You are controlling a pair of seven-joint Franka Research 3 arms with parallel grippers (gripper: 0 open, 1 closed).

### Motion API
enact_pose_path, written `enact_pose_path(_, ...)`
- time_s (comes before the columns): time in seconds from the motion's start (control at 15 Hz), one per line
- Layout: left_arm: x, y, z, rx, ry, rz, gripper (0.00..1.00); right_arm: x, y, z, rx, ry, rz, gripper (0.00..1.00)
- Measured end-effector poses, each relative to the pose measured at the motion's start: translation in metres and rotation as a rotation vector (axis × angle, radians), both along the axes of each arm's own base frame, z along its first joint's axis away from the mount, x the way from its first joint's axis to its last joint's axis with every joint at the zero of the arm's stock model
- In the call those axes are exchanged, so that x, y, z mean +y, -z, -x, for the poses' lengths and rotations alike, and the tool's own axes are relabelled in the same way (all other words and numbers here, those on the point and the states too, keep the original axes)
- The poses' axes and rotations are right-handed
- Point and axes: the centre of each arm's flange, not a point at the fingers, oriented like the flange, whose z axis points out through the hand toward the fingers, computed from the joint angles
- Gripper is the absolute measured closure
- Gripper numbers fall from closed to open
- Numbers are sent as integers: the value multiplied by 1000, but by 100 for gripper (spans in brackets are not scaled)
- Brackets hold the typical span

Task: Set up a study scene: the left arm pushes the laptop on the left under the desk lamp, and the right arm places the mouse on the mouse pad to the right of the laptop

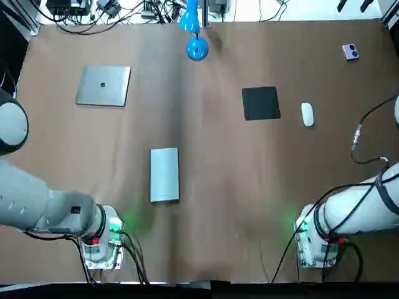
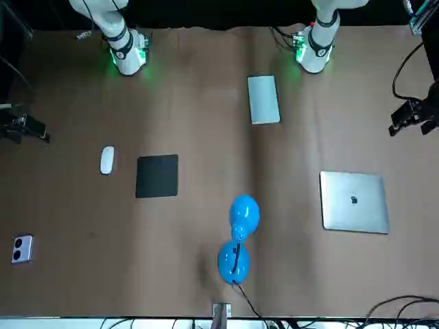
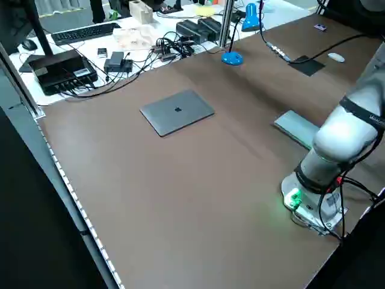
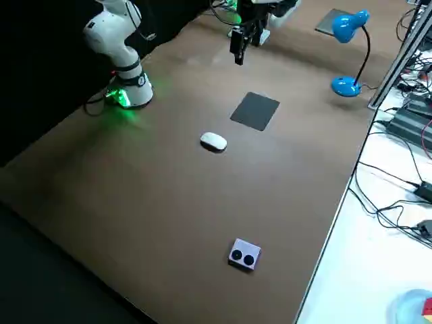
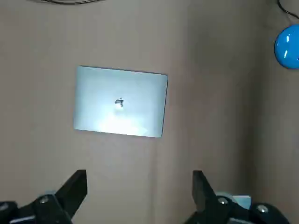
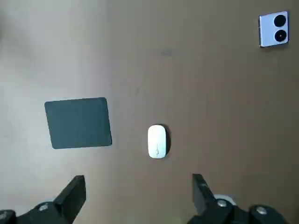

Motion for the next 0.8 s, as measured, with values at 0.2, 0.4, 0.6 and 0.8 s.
enact_pose_path(0.2, 0, 0, 0, 0, -1, 0, 0, 0, -1, 0, -2, 0, 0, 0)
enact_pose_path(0.4, -1, 0, 0, 0, -2, 0, 0, -2, 0, 0, -1, 3, 0, 0)
enact_pose_path(0.6, -1, 1, 0, 2, -24, 2, 0, -4, 17, -5, 31, 10, 2, 0)
enact_pose_path(0.8, 2, 8, 0, 19, -126, 8, 0, -9, 60, -20, 99, 21, 9, 0)
